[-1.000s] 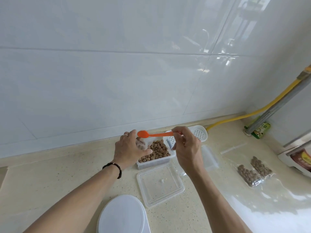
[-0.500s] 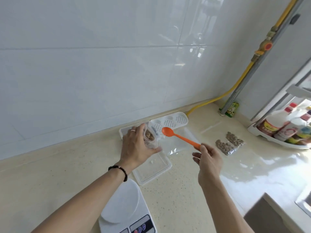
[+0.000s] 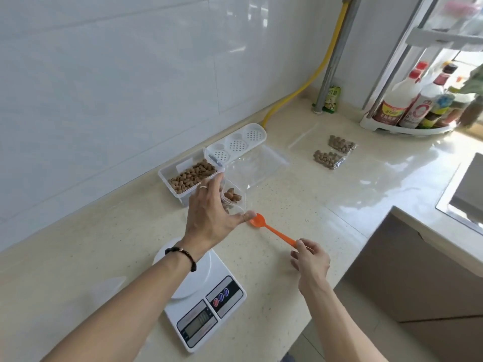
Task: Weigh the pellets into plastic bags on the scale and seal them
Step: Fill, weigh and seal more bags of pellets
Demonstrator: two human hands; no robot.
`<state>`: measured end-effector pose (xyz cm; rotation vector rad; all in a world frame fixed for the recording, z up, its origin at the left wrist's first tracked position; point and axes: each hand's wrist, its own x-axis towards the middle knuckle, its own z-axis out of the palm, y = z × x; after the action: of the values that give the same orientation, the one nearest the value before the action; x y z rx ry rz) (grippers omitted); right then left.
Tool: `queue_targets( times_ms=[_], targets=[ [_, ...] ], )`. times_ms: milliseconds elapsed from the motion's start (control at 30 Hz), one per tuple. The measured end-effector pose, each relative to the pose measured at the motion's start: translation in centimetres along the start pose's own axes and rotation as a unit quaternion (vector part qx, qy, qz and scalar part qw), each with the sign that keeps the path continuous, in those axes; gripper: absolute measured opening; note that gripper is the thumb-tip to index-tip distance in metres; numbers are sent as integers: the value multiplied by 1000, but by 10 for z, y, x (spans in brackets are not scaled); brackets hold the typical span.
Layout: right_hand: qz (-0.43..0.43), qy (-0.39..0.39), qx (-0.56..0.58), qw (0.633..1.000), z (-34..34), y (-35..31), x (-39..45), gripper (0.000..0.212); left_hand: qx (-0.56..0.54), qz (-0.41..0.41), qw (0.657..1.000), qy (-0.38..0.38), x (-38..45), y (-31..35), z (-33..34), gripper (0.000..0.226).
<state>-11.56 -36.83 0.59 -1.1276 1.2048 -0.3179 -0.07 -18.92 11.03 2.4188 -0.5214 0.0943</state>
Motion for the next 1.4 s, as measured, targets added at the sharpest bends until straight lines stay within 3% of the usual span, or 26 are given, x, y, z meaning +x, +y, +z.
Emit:
queue_targets(
  times_ms=[233,367,467,533,633,733,867,1000,1100,1267,1400],
  targets=[
    [-117,34,-250,961,-2,-11,-3,29,8,13,1000,15,-6,1,-9,122],
    [-216,-91,-222,946,25,-65,-38,33,-6,13,1000,25,-7,3,-11,124],
    [-325,-198,-236,894,53,-118,-77,41,-26,18,999,42,-9,6,-15,122],
    [-361,-246,-286,853,67,-143,-94,31,-43,10,998,51,-8,9,-20,120],
    [-412,-258,-356,798,81,-163,-106,15,-85,2,995,61,-8,14,-32,122],
    [-441,-267,-349,783,88,-170,-113,17,-136,-2,989,66,-9,6,-42,122],
    [-438,-346,-326,763,95,-171,-121,14,-181,-38,982,30,-17,-17,-51,81],
    [-415,-378,-268,783,102,-165,-121,12,-216,-113,968,-65,-25,-53,-57,12],
    [-363,-383,-239,815,105,-151,-112,17,-216,-134,965,-71,-31,-76,-62,13],
    [-316,-358,-334,812,116,-102,-84,3,-148,-154,970,-115,-43,-98,-62,8],
    [-231,-323,-356,846,114,-65,-64,10,-117,-186,966,-137,-54,-116,-48,11]
  ],
)
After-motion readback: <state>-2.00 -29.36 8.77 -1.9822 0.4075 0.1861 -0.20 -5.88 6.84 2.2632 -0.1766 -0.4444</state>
